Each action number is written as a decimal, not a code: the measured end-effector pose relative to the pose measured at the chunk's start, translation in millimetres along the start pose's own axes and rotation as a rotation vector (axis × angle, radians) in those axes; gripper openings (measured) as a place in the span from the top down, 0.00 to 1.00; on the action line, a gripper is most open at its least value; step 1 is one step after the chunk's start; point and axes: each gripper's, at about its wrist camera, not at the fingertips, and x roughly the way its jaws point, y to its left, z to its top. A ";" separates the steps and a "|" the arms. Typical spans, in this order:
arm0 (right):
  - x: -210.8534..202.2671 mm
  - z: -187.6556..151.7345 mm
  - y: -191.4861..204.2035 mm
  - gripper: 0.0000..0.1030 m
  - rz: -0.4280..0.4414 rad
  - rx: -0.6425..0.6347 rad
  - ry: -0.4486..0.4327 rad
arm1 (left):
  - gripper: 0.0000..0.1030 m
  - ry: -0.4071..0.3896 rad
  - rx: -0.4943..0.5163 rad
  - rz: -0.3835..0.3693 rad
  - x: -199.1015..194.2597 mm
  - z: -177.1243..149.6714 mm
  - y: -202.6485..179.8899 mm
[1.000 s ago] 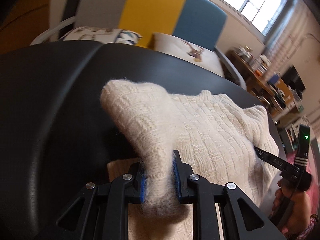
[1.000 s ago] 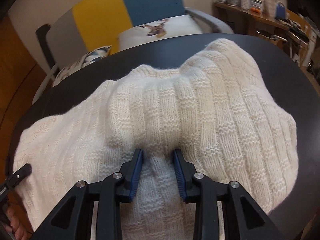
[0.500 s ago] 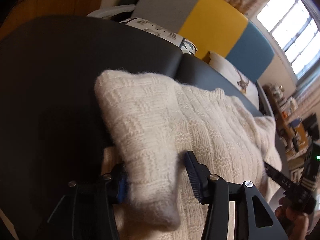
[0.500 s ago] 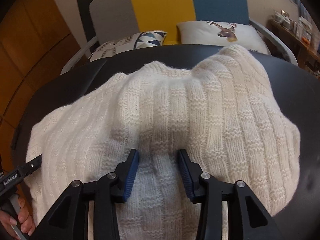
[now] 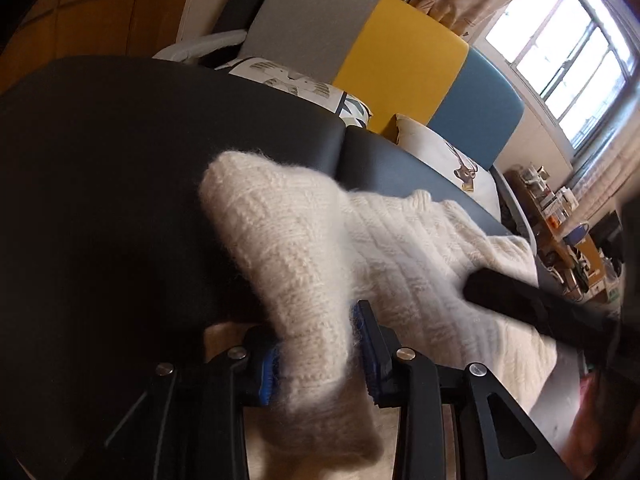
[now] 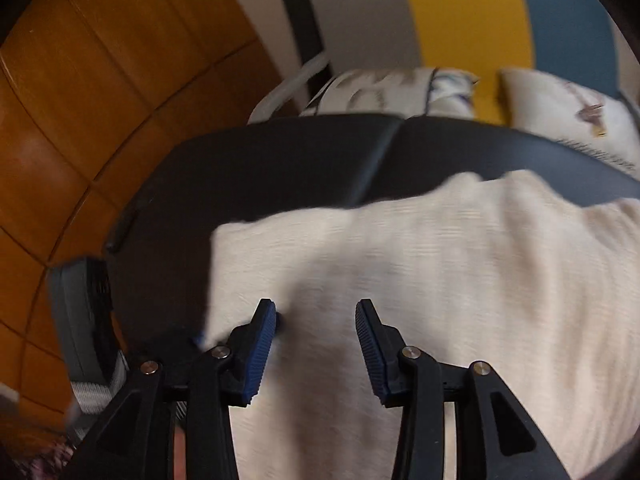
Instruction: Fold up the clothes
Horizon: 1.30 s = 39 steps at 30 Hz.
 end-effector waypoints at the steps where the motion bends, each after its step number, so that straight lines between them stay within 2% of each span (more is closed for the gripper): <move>1: 13.6 10.7 8.4 0.58 0.001 -0.007 0.046 | 0.65 -0.005 0.013 -0.004 -0.3 -0.4 -0.7; 3: 37.3 26.8 25.3 0.56 -0.031 -0.052 0.108 | 0.63 -0.023 0.022 -0.017 -1.8 -3.0 0.9; 7: 79.3 39.7 54.2 0.39 -0.097 -0.141 0.247 | 0.60 -0.047 0.009 -0.057 -4.1 -10.1 7.9; 9: 98.5 38.3 62.7 0.37 -0.183 -0.184 0.297 | 0.59 -0.052 -0.002 -0.066 -3.5 -12.9 11.9; 11: 110.9 36.8 66.0 0.37 -0.214 -0.205 0.314 | 0.58 -0.054 -0.013 -0.069 -2.3 -14.9 16.6; 12: 112.3 36.4 65.6 0.37 -0.207 -0.207 0.300 | 0.58 -0.055 -0.021 -0.079 -3.2 -14.6 19.0; 14: 114.9 35.8 65.0 0.47 -0.192 -0.210 0.271 | 0.58 -0.057 -0.037 -0.098 -5.0 -13.9 24.0; 15: 113.8 35.1 63.1 0.55 -0.179 -0.203 0.253 | 0.58 -0.070 -0.038 -0.096 -8.9 -13.3 24.7; 16: 110.2 34.6 60.4 0.74 -0.170 -0.191 0.229 | 0.58 -0.083 -0.040 -0.093 -12.9 -12.6 25.4; 17: 104.4 34.3 56.4 0.86 -0.151 -0.172 0.201 | 0.58 -0.096 -0.041 -0.090 -16.9 -12.0 26.2; 18: 98.0 34.1 51.9 0.92 -0.127 -0.151 0.172 | 0.58 -0.109 -0.042 -0.087 -20.9 -11.3 26.9; 22: 62.3 23.3 27.5 0.96 -0.025 -0.018 0.061 | 0.58 -0.162 -0.047 -0.075 -37.0 -8.8 29.7; 29: -13.8 -2.5 -4.4 0.96 0.061 0.096 -0.132 | 0.58 -0.250 -0.112 -0.056 -63.2 -8.3 42.8; 32: -54.4 -18.3 -19.0 0.96 0.078 0.125 -0.216 | 0.58 -0.247 -0.124 -0.053 -61.0 6.8 44.7; 34: -76.3 -31.4 -25.8 1.00 0.075 0.151 -0.268 | 0.58 -0.219 -0.099 -0.054 -60.7 14.0 37.9; 36: -90.1 -36.5 -35.9 1.00 0.079 0.170 -0.281 | 0.58 -0.194 -0.068 -0.051 -53.6 19.8 21.1; 39: -108.9 -42.2 -52.1 0.98 0.087 0.198 -0.289 | 0.54 -0.094 0.014 -0.045 -34.9 21.5 1.2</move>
